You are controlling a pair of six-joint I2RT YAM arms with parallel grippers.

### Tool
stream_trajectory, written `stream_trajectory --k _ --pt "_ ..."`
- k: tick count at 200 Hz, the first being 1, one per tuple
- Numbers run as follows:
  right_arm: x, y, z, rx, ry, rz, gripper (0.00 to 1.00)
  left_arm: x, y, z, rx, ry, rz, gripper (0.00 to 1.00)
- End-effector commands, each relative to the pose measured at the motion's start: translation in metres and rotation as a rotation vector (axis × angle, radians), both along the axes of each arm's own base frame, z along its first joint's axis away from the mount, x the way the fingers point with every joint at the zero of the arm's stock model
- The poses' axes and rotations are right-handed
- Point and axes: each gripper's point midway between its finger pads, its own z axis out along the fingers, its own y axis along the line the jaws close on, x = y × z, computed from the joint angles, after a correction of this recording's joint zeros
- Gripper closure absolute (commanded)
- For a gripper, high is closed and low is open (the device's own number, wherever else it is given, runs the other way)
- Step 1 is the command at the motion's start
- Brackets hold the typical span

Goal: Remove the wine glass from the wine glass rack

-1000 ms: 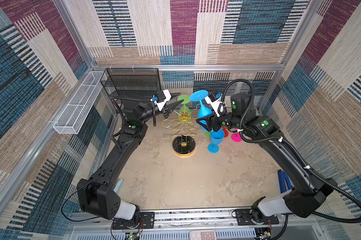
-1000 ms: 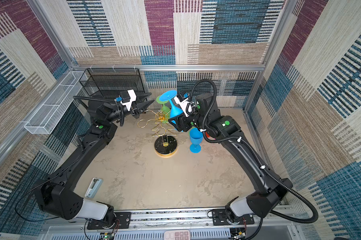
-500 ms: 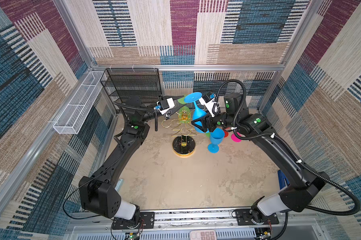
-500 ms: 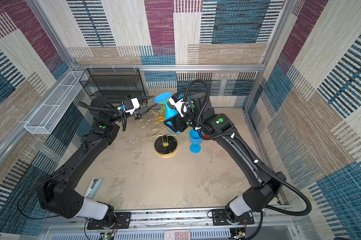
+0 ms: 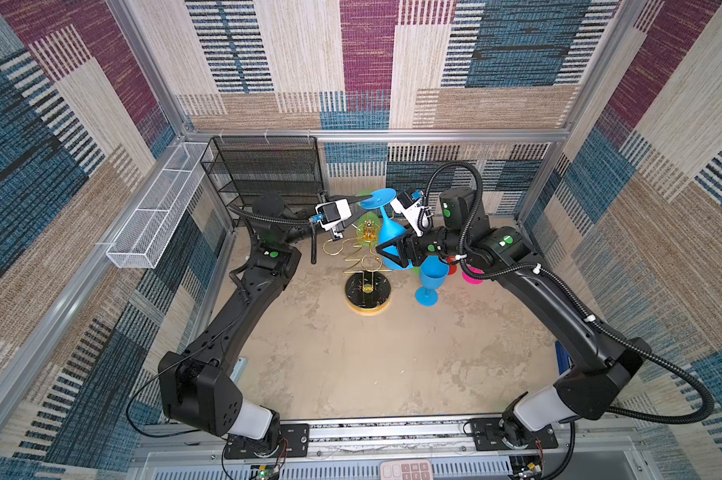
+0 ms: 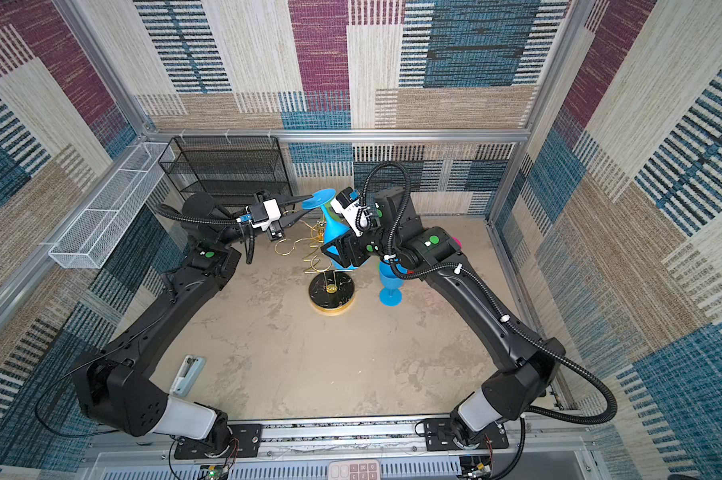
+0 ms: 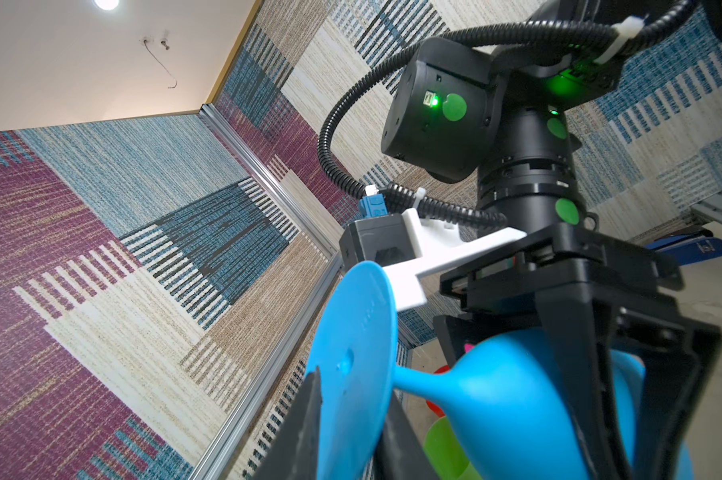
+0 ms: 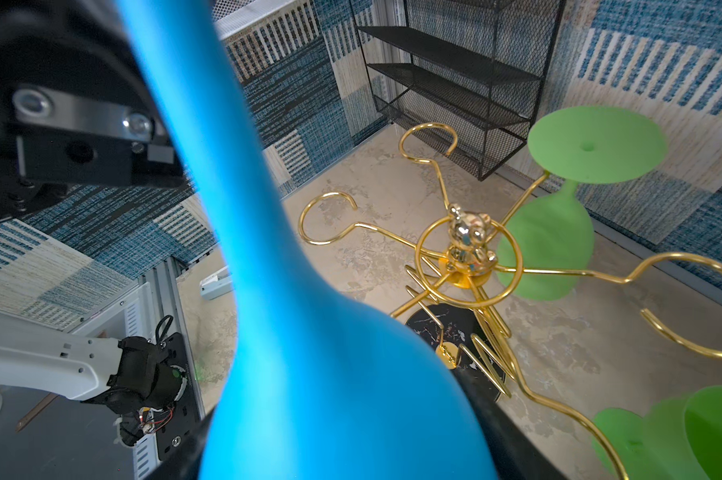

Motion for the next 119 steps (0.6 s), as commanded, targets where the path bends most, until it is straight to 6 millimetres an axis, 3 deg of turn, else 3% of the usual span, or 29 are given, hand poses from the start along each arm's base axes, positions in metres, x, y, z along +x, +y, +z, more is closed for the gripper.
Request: stream_trajectory --k 1,16,35,95,119 --pt "0.0 0.003 0.007 0.025 -0.007 0.003 0.69 -0.009 -0.001 0.006 0.002 -0.06 -0.021 0.87" --pt "-0.001 0.002 0.01 0.032 -0.011 0.003 0.67 -0.01 0.0 0.006 0.001 -0.063 -0.015 1.0" --pt "-0.002 0.002 0.013 0.04 -0.019 0.001 0.6 -0.009 0.001 0.007 0.0 -0.067 -0.01 1.0" --pt "-0.002 -0.005 0.031 0.093 -0.059 -0.045 0.12 -0.005 0.005 0.01 -0.025 -0.065 0.036 1.0" --pt "-0.003 -0.012 0.051 0.132 -0.107 -0.078 0.01 0.001 0.008 0.013 -0.04 0.02 0.074 1.0"
